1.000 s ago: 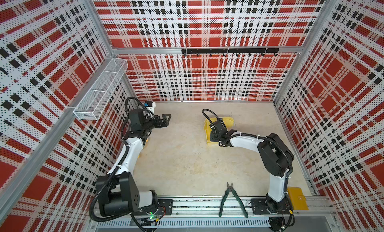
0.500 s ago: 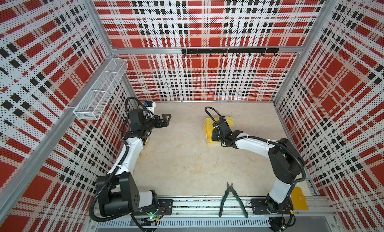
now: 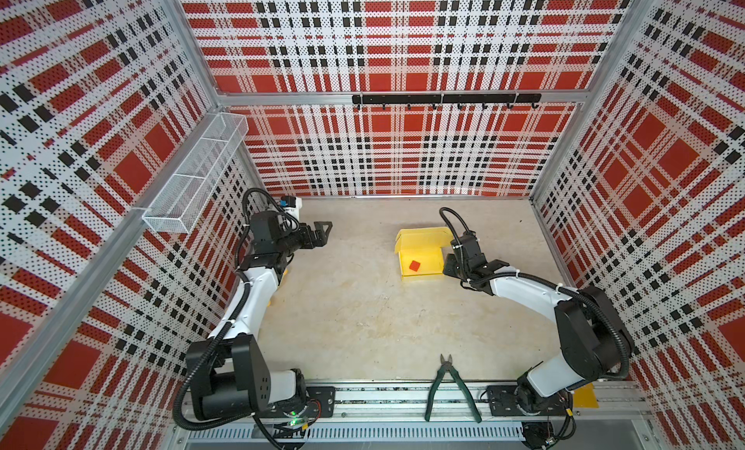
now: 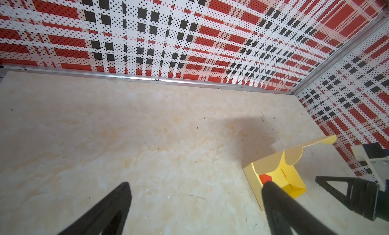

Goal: Assemble paper box
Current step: Rotate the paper box at the center of the table.

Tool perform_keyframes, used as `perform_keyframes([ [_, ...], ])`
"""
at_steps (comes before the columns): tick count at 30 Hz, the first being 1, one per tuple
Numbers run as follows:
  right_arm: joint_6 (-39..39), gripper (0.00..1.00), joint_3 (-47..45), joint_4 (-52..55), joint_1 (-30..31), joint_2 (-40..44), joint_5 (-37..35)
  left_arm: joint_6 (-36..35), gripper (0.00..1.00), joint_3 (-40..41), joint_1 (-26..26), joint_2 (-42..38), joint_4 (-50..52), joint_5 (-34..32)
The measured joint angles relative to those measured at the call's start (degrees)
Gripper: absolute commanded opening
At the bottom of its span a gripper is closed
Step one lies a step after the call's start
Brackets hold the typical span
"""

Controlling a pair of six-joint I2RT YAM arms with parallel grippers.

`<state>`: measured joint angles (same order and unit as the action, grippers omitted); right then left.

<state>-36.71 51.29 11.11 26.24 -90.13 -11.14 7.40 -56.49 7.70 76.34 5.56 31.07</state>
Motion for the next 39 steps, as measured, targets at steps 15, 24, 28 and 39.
perform_keyframes([
  [15,-1.88,0.0,-0.94,-13.18,-6.38,-12.15,17.84,0.0,0.99,0.0,0.0,0.0,0.0,-0.02],
  [24,-5.33,0.0,-2.54,-18.58,-3.85,-12.9,22.32,-0.31,0.97,0.11,-0.39,0.0,0.0,0.02],
  [28,-6.71,0.0,-3.85,-20.98,-2.4,-12.87,23.3,-1.44,0.95,0.0,-2.14,0.28,-0.02,0.87],
  [39,-3.17,0.08,-6.56,-15.17,-2.58,-0.02,19.63,-12.79,0.9,-9.64,-15.47,9.73,0.7,6.67],
])
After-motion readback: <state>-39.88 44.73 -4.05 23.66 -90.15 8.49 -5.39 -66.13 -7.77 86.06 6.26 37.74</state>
